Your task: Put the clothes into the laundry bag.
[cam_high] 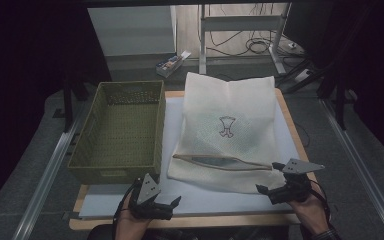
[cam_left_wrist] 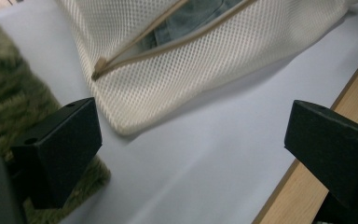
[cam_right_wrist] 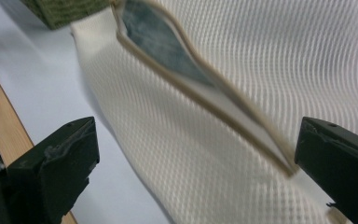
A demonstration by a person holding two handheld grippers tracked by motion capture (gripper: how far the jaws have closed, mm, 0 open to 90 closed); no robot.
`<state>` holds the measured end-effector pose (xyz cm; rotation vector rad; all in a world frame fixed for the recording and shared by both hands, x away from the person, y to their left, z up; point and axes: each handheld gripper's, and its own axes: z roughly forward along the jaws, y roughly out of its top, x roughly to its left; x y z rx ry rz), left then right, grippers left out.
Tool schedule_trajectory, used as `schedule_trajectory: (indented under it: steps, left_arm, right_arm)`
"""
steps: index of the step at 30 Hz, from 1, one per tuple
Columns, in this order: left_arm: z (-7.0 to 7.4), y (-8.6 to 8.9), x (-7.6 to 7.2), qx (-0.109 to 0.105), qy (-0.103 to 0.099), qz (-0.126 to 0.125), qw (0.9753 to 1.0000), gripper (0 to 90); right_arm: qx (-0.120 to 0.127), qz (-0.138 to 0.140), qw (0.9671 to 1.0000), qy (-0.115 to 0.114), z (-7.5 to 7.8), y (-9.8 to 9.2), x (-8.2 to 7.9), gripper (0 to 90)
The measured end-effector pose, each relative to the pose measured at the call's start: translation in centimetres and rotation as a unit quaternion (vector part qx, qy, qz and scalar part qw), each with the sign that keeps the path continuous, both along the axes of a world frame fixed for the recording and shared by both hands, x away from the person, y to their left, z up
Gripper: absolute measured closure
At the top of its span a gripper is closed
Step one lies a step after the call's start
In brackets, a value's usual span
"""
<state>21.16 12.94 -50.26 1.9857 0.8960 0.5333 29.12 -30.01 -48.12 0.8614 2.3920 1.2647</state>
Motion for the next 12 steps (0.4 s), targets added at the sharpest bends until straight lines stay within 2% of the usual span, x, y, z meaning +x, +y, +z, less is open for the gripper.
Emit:
schedule_trajectory:
  steps: [8,12]
  left_arm:
    - [-0.55,0.35,-0.13,0.000,0.002,0.002,1.0000,3.7]
    - [-0.51,-0.14,-0.20,0.010,-0.004,-0.007,0.9999,3.7]
  right_arm:
    - [-0.001,-0.003,0.9999,0.016,-0.43,-0.56,0.17,0.0]
    - [-0.009,-0.001,0.9998,0.016,-0.52,-0.46,0.22,0.0]
